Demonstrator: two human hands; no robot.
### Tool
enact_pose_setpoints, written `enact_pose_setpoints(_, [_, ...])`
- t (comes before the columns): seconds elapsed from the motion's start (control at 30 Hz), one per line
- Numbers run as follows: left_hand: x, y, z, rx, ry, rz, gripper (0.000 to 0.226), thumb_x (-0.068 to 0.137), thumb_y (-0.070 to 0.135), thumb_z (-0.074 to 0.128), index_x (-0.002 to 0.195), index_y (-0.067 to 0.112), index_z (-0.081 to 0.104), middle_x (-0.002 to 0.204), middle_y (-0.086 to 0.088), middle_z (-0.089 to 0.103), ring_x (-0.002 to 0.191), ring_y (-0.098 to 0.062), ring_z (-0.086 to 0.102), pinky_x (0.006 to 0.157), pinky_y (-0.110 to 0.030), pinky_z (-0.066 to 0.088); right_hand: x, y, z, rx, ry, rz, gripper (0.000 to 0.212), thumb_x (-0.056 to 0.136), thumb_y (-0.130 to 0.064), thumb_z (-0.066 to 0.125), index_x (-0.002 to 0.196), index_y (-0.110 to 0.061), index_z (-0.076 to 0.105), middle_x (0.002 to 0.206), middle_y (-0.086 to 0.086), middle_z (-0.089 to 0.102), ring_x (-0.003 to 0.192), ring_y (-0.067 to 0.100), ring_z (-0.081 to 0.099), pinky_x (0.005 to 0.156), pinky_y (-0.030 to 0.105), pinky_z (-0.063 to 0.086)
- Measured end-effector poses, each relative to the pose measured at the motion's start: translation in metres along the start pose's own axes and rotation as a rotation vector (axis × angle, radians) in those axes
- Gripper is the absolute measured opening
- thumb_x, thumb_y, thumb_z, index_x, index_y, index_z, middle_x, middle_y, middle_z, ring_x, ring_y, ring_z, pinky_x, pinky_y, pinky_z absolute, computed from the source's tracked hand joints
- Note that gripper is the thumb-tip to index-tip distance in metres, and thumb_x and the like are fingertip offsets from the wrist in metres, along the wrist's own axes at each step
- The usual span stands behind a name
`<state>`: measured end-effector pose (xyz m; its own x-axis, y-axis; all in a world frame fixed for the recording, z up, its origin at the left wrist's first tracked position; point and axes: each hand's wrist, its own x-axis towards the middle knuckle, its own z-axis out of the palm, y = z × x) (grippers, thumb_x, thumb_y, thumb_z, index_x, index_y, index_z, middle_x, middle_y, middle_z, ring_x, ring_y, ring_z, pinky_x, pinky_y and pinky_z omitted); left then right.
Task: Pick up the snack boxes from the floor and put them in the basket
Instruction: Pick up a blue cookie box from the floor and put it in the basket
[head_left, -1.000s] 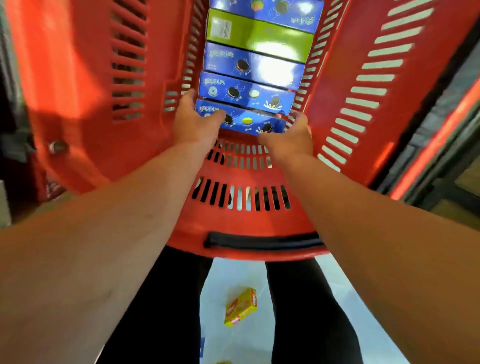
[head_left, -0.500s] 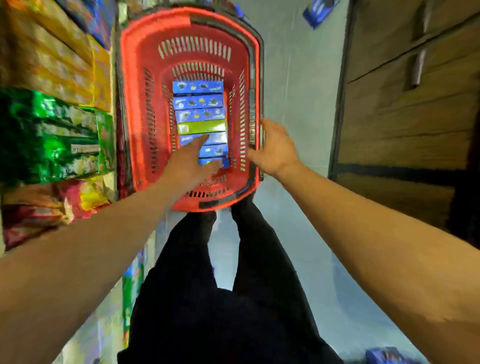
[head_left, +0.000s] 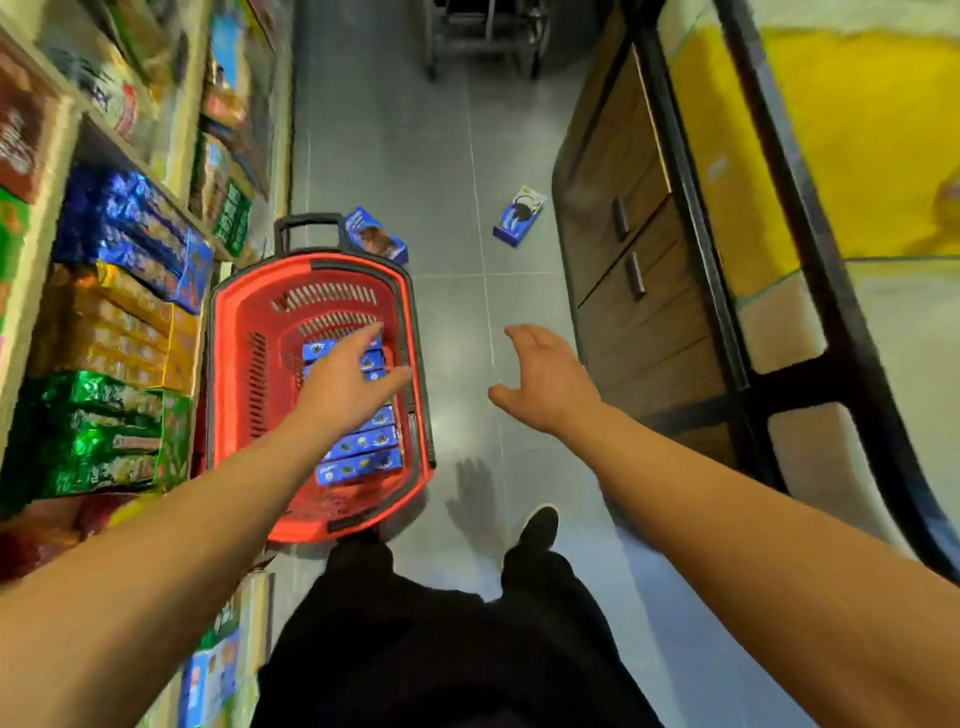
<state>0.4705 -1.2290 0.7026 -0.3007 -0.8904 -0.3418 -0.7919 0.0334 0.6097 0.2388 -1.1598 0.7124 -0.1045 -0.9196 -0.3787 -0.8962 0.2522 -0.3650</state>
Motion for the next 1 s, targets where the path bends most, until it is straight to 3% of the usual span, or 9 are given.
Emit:
enact_pose_setpoints(0.17, [-0.001, 0.1, 0.014, 0.005, 0.145, 0.073, 0.073, 0.082, 0.033, 0.072, 0.144, 0.011, 0.04, 0.147, -0.009, 0.043, 0.136, -0.021, 0.04, 0.108, -0.023, 0.025, -0.003, 0.06, -0.069, -0.049, 0.108, -0.093, 0.083, 0.083, -0.047, 0.066, 0.15, -0.015, 0.029, 0.154, 0.006, 0.034, 0.142, 0.026, 0.029, 0.117, 0.039, 0.027])
enact_pose_setpoints(0.3, [0.004, 0.165, 0.009, -0.011, 0.237, 0.116, 0.072, 0.081, 0.033, 0.073, 0.143, 0.012, 0.041, 0.142, -0.008, 0.049, 0.127, -0.021, 0.048, 0.101, -0.022, 0.03, -0.003, 0.089, -0.118, -0.063, 0.196, -0.144, 0.081, 0.082, -0.045, 0.068, 0.148, -0.015, 0.032, 0.149, 0.006, 0.038, 0.137, 0.025, 0.035, 0.113, 0.037, 0.031])
enact_pose_setpoints(0.4, [0.012, 0.201, 0.002, -0.006, 0.286, 0.134, 0.073, 0.082, 0.034, 0.072, 0.144, 0.014, 0.039, 0.146, -0.006, 0.044, 0.132, -0.02, 0.044, 0.106, -0.025, 0.029, 0.005, 0.104, -0.146, -0.077, 0.257, -0.171, 0.077, 0.079, -0.043, 0.07, 0.143, -0.014, 0.038, 0.143, 0.006, 0.045, 0.132, 0.024, 0.04, 0.11, 0.036, 0.034])
enact_pose_setpoints(0.57, [0.041, 0.233, -0.007, -0.018, 0.332, 0.139, 0.076, 0.081, 0.038, 0.071, 0.145, 0.015, 0.038, 0.149, -0.004, 0.041, 0.137, -0.017, 0.037, 0.111, -0.025, 0.025, 0.037, 0.114, -0.184, -0.057, 0.278, -0.184, 0.075, 0.075, -0.05, 0.071, 0.137, -0.018, 0.043, 0.132, 0.002, 0.051, 0.122, 0.02, 0.047, 0.105, 0.036, 0.042])
enact_pose_setpoints(0.67, [0.066, 0.242, -0.011, -0.035, 0.327, 0.122, 0.076, 0.082, 0.039, 0.07, 0.146, 0.017, 0.037, 0.15, -0.001, 0.039, 0.138, -0.015, 0.035, 0.111, -0.026, 0.025, 0.063, 0.118, -0.2, -0.057, 0.27, -0.187, 0.081, 0.075, -0.054, 0.069, 0.141, -0.019, 0.039, 0.139, 0.001, 0.048, 0.128, 0.02, 0.044, 0.109, 0.039, 0.04])
enact_pose_setpoints(0.83, [0.137, 0.249, -0.019, -0.057, 0.294, 0.093, 0.077, 0.082, 0.042, 0.069, 0.147, 0.021, 0.035, 0.151, 0.001, 0.038, 0.127, -0.023, 0.049, 0.11, -0.034, 0.035, 0.125, 0.127, -0.222, -0.072, 0.267, -0.161, 0.082, 0.079, -0.048, 0.07, 0.145, -0.018, 0.034, 0.147, 0.002, 0.042, 0.134, 0.02, 0.038, 0.11, 0.033, 0.033])
enact_pose_setpoints(1.0, [0.229, 0.251, -0.038, -0.109, 0.239, 0.097, 0.076, 0.084, 0.041, 0.067, 0.148, 0.021, 0.032, 0.154, 0.001, 0.032, 0.141, -0.016, 0.03, 0.113, -0.033, 0.031, 0.205, 0.128, -0.248, -0.063, 0.241, -0.113, 0.078, 0.08, -0.046, 0.071, 0.144, -0.02, 0.035, 0.146, 0.001, 0.042, 0.133, 0.018, 0.039, 0.108, 0.03, 0.035])
